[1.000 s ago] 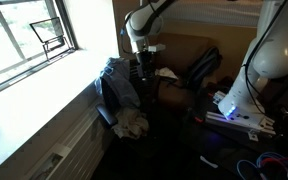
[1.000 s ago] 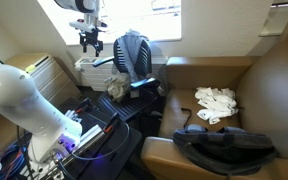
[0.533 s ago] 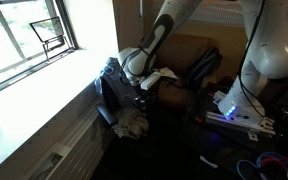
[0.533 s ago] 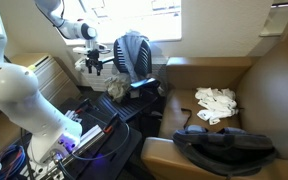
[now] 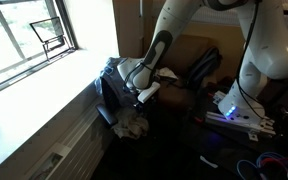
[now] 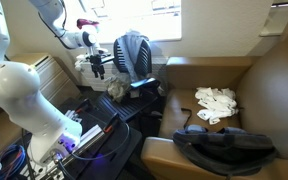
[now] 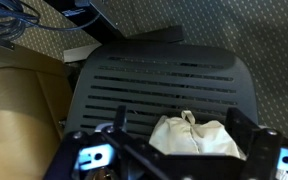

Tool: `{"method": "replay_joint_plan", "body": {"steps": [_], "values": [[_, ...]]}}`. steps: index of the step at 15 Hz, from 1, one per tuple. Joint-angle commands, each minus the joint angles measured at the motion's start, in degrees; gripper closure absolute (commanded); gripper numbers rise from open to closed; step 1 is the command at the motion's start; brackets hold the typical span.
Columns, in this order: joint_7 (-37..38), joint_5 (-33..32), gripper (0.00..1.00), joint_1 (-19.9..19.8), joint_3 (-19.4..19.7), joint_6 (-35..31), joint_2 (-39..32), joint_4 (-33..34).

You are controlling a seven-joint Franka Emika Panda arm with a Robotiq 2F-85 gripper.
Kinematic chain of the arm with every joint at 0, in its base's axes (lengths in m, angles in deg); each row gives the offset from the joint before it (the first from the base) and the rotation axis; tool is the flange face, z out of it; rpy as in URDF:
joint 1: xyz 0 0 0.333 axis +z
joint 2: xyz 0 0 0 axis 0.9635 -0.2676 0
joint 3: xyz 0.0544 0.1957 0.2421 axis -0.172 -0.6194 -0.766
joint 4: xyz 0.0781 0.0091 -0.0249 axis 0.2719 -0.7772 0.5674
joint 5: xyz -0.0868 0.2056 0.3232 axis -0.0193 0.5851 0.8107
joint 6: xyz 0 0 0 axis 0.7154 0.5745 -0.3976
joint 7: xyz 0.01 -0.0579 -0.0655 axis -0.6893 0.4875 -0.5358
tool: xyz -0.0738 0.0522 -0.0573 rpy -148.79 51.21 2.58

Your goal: Move the pair of shorts from the chair to the couch

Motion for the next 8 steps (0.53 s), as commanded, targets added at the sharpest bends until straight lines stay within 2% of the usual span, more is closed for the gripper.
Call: {"method": "replay_joint_plan", "body": {"steps": [1, 2, 5, 8], "values": [[6.59, -1.39, 0.00, 1.81, 1.74, -0.81, -1.69, 1.48], [9.71, -1.57, 0.00, 2.49, 2.33, -5.55, -3.77, 1.93], [20.29, -4.23, 0.00, 5.64, 5.30, -13.61, -9.11, 4.28], [28.17, -5.34, 0.00, 8.38, 8.39, -17.62, -14.16, 6.96]]}}
